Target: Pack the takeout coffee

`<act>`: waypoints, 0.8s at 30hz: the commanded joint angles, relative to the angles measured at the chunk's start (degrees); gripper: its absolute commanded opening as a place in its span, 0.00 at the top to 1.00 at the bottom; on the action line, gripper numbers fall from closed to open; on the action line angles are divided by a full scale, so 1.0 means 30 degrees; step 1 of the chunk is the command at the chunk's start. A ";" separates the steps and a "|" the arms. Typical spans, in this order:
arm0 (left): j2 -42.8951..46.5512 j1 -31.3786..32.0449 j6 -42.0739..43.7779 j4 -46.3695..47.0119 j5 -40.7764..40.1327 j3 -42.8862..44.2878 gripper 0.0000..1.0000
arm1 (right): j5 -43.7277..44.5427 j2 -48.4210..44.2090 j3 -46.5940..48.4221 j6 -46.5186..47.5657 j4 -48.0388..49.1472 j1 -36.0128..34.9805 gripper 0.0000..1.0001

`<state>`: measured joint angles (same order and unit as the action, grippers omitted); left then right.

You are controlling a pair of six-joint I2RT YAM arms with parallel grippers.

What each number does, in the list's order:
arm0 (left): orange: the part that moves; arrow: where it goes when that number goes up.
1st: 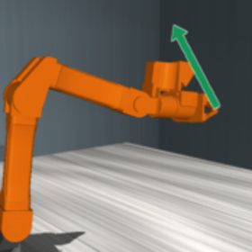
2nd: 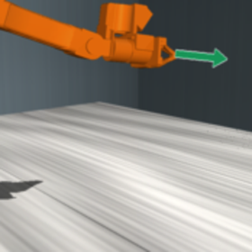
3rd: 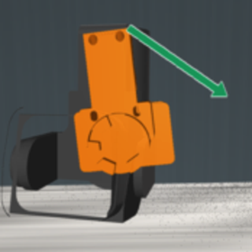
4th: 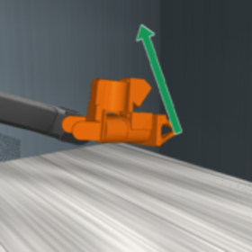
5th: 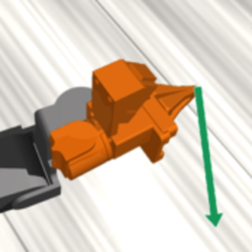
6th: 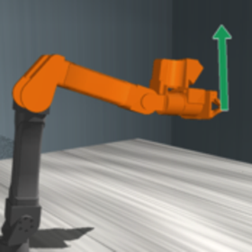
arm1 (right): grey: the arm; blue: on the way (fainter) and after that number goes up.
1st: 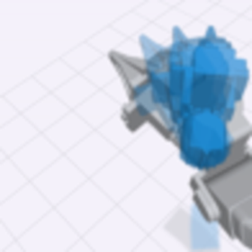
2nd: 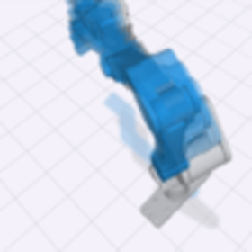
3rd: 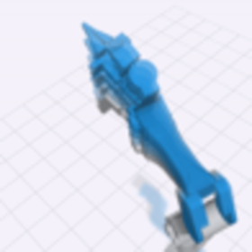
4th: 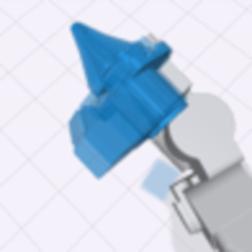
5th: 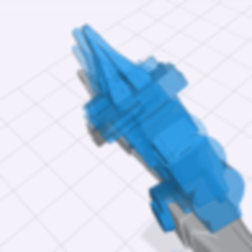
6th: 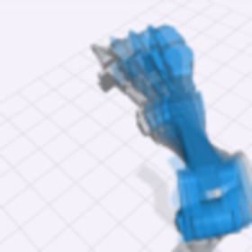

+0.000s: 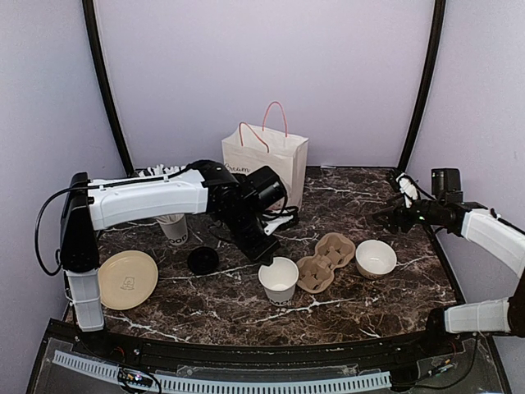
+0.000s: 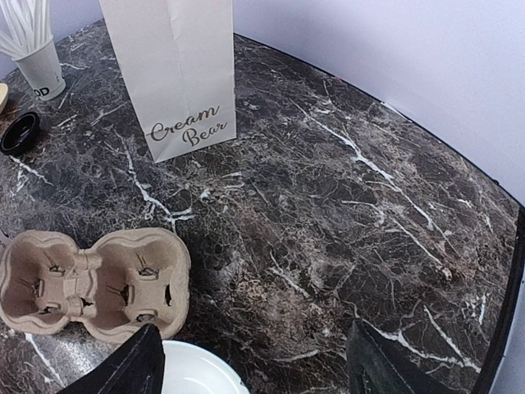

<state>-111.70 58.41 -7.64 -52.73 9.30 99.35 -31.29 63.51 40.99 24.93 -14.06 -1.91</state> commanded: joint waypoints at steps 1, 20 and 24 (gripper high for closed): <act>0.0062 0.0099 0.0352 0.0898 0.0655 -0.0193 0.98 | 0.0055 0.0309 -0.0217 0.0132 0.0689 -0.0124 0.24; 0.5467 -0.1428 -0.1152 -0.0353 -0.4646 -0.4838 0.56 | -0.0094 0.1092 0.0088 0.0180 0.0478 -0.0139 0.23; 0.5557 -0.1975 -0.0917 0.1345 -0.5744 -0.7343 0.48 | -0.0301 0.1212 0.0149 0.0187 0.0344 -0.0133 0.23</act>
<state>-94.19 54.24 -9.63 -52.47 -2.92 84.20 -31.11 66.78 40.99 25.02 -13.76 -1.91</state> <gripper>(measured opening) 0.488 0.767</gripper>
